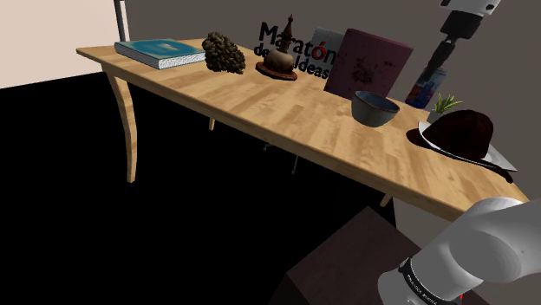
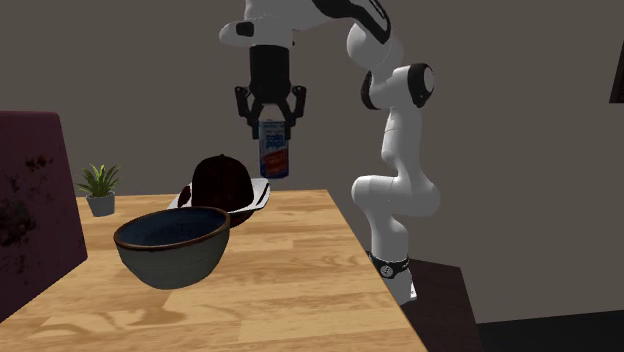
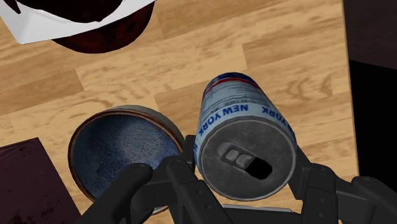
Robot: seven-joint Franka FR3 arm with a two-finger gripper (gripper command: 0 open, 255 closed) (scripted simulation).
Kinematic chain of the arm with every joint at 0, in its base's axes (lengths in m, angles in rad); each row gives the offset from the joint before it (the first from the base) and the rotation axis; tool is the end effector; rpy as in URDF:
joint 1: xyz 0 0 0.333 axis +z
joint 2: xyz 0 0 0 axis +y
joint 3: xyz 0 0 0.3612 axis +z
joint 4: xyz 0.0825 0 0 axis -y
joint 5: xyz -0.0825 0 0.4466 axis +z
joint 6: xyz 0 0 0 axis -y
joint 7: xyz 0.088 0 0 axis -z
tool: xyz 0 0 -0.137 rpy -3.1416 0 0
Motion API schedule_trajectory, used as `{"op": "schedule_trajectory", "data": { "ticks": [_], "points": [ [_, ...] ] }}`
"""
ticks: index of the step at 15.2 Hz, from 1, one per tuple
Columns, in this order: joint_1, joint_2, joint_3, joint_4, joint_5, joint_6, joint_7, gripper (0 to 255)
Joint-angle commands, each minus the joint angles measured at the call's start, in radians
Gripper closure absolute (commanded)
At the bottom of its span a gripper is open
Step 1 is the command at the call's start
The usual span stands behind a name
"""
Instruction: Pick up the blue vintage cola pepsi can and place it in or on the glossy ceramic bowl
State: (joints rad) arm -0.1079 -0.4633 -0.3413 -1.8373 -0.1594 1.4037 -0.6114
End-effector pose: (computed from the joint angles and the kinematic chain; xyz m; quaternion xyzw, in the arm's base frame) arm 0.3652 -0.2499 0.7108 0.9964 0.0841 0.0002 0.0041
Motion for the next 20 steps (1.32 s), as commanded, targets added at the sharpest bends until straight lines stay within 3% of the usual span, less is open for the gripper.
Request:
{"op": "schedule_trajectory", "data": {
  "ticks": [1, 6, 10, 13, 14, 20],
  "points": [
    [0.006, 0.064, -0.022, 0.064, 0.012, -0.001, -0.021, 255],
    [0.010, 0.290, -0.101, 0.298, 0.077, -0.016, -0.107, 255],
    [-0.022, 0.505, -0.164, 0.542, 0.174, -0.067, -0.189, 255],
    [-0.096, 0.703, -0.199, 0.798, 0.282, -0.150, -0.250, 255],
    [-0.174, 0.845, -0.209, 1.009, 0.366, -0.232, -0.274, 255],
    [-0.107, 0.734, -0.194, 0.756, 0.295, -0.080, -0.257, 255]
  ]
}}
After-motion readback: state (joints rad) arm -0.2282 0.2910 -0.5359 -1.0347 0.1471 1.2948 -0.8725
